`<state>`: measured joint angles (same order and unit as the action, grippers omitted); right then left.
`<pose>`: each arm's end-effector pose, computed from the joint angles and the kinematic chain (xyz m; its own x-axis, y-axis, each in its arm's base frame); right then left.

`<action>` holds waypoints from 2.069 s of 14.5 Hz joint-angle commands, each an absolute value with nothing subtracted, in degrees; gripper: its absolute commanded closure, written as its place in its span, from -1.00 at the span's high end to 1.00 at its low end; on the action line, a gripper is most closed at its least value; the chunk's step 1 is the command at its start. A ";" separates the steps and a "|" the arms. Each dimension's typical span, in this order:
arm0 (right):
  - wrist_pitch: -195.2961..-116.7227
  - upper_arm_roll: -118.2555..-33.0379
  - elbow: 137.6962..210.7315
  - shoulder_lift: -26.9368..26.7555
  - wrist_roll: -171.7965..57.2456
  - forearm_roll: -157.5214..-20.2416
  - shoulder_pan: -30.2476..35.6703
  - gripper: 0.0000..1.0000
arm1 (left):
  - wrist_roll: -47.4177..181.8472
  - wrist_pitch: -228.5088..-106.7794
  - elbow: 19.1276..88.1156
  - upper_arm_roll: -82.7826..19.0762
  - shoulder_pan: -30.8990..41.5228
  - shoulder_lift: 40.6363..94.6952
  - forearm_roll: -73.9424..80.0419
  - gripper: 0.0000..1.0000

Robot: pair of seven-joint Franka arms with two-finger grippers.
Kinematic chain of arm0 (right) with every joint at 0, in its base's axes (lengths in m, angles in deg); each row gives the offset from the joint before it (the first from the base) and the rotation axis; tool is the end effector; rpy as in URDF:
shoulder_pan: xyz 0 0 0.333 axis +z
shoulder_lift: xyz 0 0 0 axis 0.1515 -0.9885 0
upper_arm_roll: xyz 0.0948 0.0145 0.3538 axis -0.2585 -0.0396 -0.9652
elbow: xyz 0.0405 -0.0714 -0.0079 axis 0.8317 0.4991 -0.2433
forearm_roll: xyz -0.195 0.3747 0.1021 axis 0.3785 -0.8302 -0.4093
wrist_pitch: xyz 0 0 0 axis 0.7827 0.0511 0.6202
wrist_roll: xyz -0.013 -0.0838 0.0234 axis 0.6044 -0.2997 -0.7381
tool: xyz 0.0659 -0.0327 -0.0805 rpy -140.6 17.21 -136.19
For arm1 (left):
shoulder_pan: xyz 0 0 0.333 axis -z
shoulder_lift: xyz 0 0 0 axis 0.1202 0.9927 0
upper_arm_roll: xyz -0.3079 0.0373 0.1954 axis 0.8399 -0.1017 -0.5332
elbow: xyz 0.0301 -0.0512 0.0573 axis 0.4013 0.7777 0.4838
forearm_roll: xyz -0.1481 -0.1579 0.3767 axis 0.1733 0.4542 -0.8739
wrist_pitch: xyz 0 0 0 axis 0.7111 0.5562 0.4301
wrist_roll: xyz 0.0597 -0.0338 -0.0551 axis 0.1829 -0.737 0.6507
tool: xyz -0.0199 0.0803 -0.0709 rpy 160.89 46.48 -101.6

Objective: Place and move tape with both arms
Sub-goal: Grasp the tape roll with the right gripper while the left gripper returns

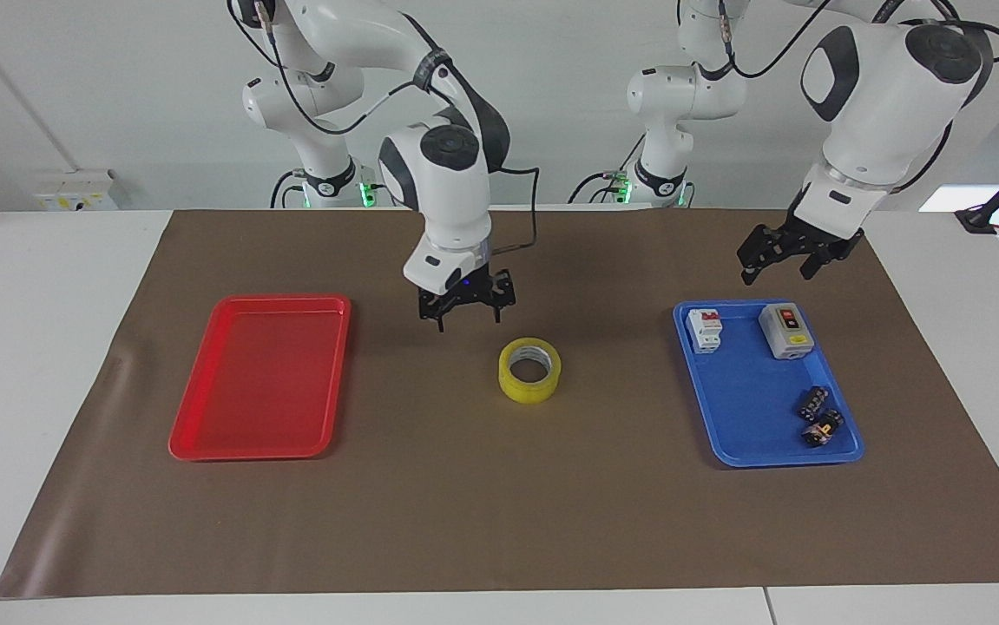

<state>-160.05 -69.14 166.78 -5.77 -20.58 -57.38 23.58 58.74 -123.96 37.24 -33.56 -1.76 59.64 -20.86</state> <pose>0.6062 0.3914 0.4237 0.9941 0.0819 0.0706 0.0840 -0.9961 -0.0272 0.6099 -0.0712 0.6351 0.9999 0.0107 -0.0040 0.0107 -0.9997 0.0233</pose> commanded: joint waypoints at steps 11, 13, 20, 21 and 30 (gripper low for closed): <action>-177.79 -68.80 170.47 -13.66 -20.44 -57.15 24.77 1.00 | 47.12 -115.92 36.44 -35.67 -4.44 56.99 -19.98 1.00; -177.98 -68.80 170.57 -13.75 -20.54 -57.15 24.77 1.00 | 47.02 -116.71 36.53 -35.67 -4.36 56.99 -19.98 1.00; -180.88 -68.80 173.73 -13.40 -20.54 -57.15 25.56 0.44 | 47.11 -116.97 38.47 -35.67 -3.65 55.94 -19.98 1.00; -180.88 -68.80 173.73 -13.40 -20.54 -57.15 25.56 -0.07 | 47.03 -117.76 38.47 -35.67 -3.65 55.94 -20.06 1.00; -166.36 -68.53 162.54 -14.01 -18.78 -56.71 25.57 -1.00 | 47.38 -120.23 39.17 -35.67 -3.83 55.94 -21.38 1.00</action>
